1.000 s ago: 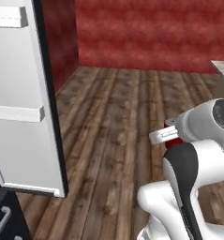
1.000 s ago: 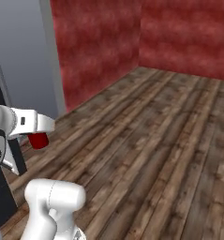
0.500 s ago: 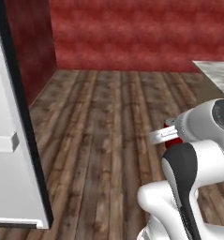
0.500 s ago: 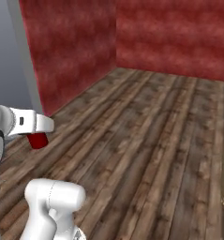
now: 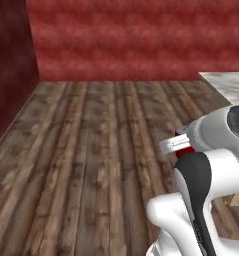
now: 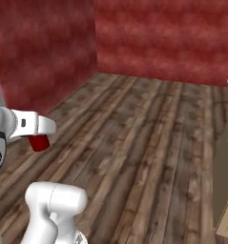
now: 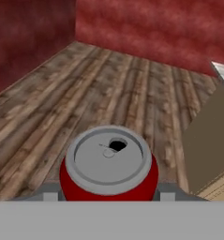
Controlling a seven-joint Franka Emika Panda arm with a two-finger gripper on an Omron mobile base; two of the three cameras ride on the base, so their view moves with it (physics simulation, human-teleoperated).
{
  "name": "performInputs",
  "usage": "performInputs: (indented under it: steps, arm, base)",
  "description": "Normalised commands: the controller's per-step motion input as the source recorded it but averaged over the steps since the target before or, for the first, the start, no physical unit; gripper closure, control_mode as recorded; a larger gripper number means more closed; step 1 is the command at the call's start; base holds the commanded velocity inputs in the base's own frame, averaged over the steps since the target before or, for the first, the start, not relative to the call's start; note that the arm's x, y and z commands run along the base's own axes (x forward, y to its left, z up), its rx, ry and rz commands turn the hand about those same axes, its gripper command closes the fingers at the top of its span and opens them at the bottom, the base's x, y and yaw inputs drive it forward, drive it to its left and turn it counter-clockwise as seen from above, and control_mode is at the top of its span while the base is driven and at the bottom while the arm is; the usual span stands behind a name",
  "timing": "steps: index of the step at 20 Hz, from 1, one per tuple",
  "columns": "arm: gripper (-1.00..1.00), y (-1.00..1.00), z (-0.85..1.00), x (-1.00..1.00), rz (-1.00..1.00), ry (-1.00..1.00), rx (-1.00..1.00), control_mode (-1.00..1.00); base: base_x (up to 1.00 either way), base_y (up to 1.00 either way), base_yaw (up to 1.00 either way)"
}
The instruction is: Open the fridge, grab two sodas, and place both sodas inside the bowl with ice on the dining counter.
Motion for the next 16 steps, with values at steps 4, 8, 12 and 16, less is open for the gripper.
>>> performInputs:
  steps: [4,8,12,16]
  arm:
    - [1.00,0.00,0.00,0.00,0.00,0.00,0.00,1.00]
    - [1.00,0.00,0.00,0.00,0.00,0.00,0.00,1.00]
    - [1.00,0.00,0.00,0.00,0.00,0.00,0.00,1.00]
    - [1.00,0.00,0.00,0.00,0.00,0.00,0.00,1.00]
  base:
    - [0.84,0.10,-0.37]
    - [0.88,0.13,-0.40]
    - [0.86,0.38,-0.45]
    - [0.82,0.58,-0.49]
